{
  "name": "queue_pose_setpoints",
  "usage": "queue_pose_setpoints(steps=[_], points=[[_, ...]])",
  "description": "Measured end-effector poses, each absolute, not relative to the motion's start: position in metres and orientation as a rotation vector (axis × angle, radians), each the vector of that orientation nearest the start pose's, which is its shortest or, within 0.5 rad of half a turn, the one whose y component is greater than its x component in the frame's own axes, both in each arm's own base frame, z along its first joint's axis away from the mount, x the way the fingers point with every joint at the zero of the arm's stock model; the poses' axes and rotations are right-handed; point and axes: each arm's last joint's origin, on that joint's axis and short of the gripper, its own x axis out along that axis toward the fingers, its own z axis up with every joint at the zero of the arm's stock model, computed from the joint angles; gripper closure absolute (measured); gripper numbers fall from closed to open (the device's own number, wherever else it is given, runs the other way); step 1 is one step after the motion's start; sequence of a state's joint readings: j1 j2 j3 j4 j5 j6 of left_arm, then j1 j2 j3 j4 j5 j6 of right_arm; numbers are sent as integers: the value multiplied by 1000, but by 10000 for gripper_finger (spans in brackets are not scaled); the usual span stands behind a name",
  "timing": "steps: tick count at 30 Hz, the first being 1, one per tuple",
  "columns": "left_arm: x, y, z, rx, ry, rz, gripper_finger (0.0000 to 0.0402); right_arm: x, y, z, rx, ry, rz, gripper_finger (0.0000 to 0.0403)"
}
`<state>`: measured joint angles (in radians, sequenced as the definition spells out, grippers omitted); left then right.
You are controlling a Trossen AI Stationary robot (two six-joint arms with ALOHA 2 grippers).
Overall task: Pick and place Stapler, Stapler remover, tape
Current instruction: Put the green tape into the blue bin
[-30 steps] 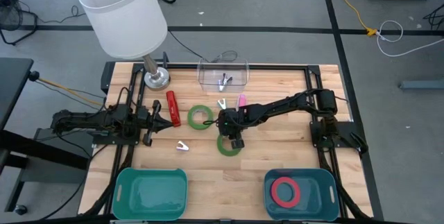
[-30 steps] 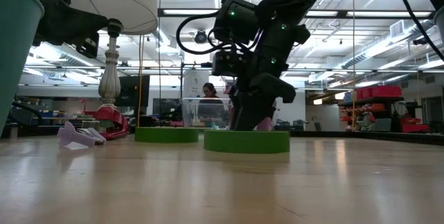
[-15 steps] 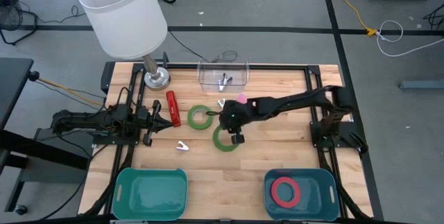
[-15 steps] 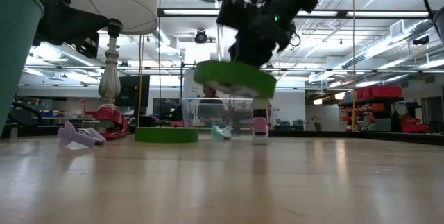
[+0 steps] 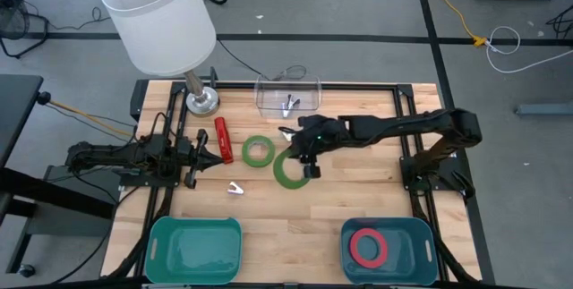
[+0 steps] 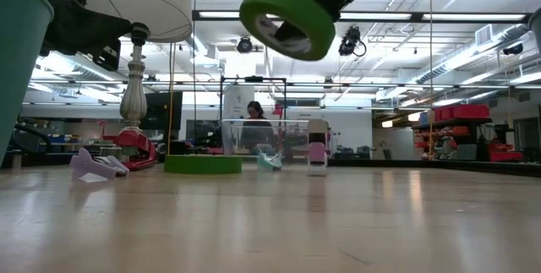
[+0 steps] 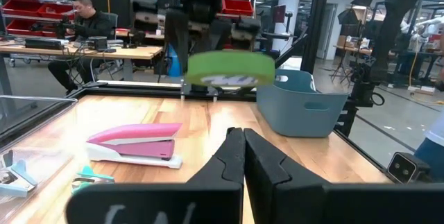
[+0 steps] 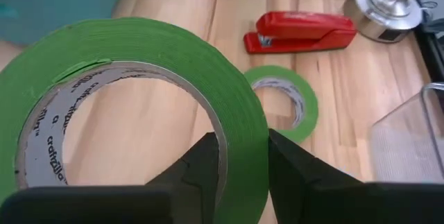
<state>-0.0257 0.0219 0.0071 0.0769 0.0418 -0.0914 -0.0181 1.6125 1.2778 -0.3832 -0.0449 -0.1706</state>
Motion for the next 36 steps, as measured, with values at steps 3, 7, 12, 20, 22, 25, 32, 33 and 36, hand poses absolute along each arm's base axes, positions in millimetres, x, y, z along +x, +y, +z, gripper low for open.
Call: queue_pose_setpoints(steps=[3, 7, 12, 20, 22, 25, 32, 33, 36], points=[[98, -4, 172, -91, -59, -70, 399, 352, -3, 286, -144, 696, 90, 301], [98, -4, 172, -91, -59, -70, 399, 350, 8, 289, -157, 686, 120, 303], [98, -4, 172, -91, -59, -70, 399, 345, 26, 294, -176, 677, 171, 302], [98, -4, 171, -91, -58, -70, 399, 324, 57, 316, -207, 612, 263, 303], [98, -4, 172, -91, -60, -70, 399, 316, 64, 324, -213, 593, 285, 303], [98, -4, 172, -91, -59, -70, 399, 304, 73, 335, -223, 562, 318, 304], [98, -4, 172, -91, -59, -70, 399, 271, 94, 357, -254, 513, 416, 303], [98, -4, 172, -91, -59, -70, 399, 266, 97, 359, -262, 508, 442, 304], [98, -4, 172, -91, -59, -70, 399, 254, 105, 366, -267, 482, 526, 304]])
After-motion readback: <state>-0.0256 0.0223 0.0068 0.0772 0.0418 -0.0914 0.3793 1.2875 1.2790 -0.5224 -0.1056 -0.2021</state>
